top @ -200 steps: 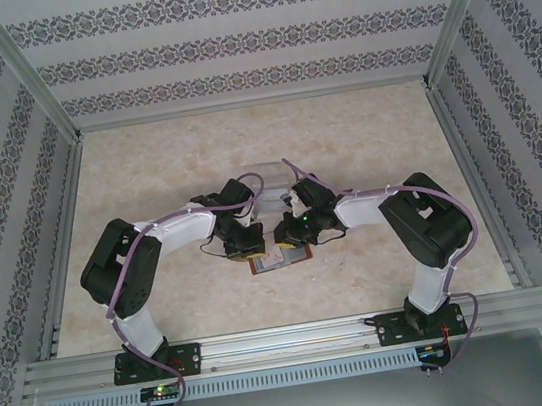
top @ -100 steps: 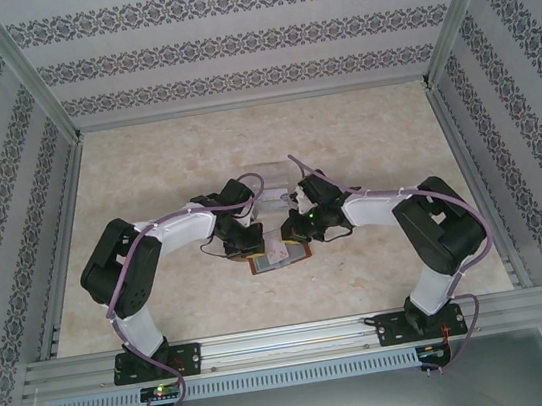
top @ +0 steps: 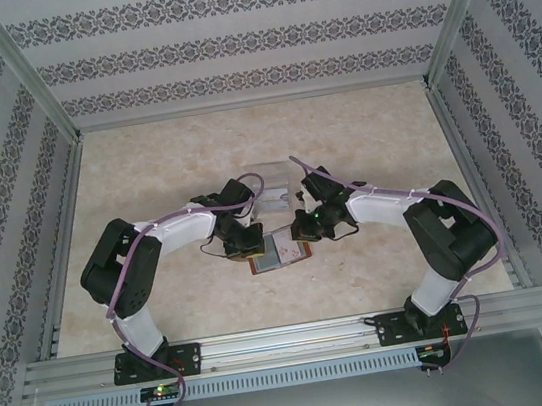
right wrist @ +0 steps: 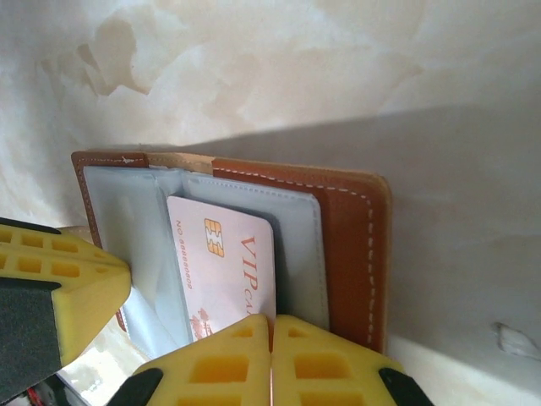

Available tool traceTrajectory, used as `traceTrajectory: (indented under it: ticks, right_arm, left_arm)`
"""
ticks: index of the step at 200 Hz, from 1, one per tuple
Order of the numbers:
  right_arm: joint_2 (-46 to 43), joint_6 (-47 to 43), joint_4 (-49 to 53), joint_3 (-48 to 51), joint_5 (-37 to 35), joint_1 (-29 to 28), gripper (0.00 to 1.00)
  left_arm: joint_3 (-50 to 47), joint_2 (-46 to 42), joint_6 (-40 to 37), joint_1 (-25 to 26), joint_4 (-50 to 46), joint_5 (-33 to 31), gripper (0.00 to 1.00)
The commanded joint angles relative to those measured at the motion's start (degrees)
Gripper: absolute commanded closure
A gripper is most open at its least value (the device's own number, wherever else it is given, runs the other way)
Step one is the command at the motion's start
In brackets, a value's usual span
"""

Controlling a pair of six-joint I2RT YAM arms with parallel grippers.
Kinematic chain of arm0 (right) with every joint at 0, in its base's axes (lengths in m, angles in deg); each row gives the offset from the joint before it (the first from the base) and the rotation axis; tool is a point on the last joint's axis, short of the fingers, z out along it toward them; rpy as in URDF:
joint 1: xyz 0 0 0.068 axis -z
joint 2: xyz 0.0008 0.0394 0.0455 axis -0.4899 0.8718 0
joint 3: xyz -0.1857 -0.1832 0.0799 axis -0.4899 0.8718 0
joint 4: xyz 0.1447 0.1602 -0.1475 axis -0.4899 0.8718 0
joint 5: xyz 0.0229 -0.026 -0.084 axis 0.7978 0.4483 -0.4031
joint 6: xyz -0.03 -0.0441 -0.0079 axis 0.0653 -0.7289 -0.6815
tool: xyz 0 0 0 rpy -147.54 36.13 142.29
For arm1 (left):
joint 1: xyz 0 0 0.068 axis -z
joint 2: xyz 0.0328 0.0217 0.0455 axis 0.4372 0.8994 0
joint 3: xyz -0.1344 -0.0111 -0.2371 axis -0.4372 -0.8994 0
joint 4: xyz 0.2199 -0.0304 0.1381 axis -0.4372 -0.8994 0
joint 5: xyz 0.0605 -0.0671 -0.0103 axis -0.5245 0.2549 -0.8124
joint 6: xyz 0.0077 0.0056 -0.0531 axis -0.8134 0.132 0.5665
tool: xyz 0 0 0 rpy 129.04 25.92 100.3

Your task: Take the credit cards out of the card holder

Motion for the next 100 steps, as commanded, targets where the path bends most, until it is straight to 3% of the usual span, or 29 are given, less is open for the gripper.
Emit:
traceTrajectory:
  ticks: [1,100]
  right_arm:
    - [-1.37,-1.7,4.03,-1.04,-3.87,0.79,0.92]
    - [-1.66,0.84,0.56,-1.68,0.25,-1.57,0.86]
  left_arm:
    - [-0.79,0.57,-1.27,0.63,-2.77,-2.17,0.95]
    - [-0.48,0.75,-1.38,0.63,-2.66,-1.94,0.95]
